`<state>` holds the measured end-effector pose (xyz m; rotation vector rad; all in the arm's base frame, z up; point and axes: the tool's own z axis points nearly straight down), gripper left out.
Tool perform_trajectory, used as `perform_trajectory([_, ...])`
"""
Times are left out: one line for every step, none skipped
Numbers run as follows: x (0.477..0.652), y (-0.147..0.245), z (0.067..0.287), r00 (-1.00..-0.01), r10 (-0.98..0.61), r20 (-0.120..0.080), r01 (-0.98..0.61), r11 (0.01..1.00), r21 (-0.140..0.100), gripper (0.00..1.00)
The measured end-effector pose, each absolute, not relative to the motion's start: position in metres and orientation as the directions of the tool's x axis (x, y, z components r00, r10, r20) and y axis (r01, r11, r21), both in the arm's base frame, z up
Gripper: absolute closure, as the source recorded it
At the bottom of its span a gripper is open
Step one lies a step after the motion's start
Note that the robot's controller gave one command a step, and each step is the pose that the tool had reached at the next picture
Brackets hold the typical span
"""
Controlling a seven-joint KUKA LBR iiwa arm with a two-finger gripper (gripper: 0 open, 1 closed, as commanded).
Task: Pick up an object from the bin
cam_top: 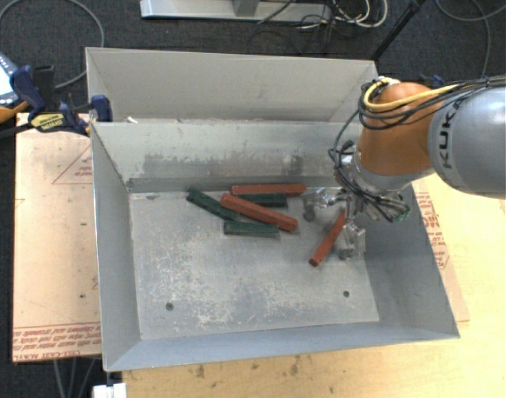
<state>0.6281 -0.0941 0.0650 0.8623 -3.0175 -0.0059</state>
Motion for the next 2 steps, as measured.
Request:
perform_trajectory([0.630,-0.094,0.071,-0.849,-0.528,-0.004,-0.528,0.849,0.000,1.00])
perform_trajectory([0.659,-0.105,0.260,-0.856,-0.517,-0.012,-0.517,0.856,-0.008,1.00])
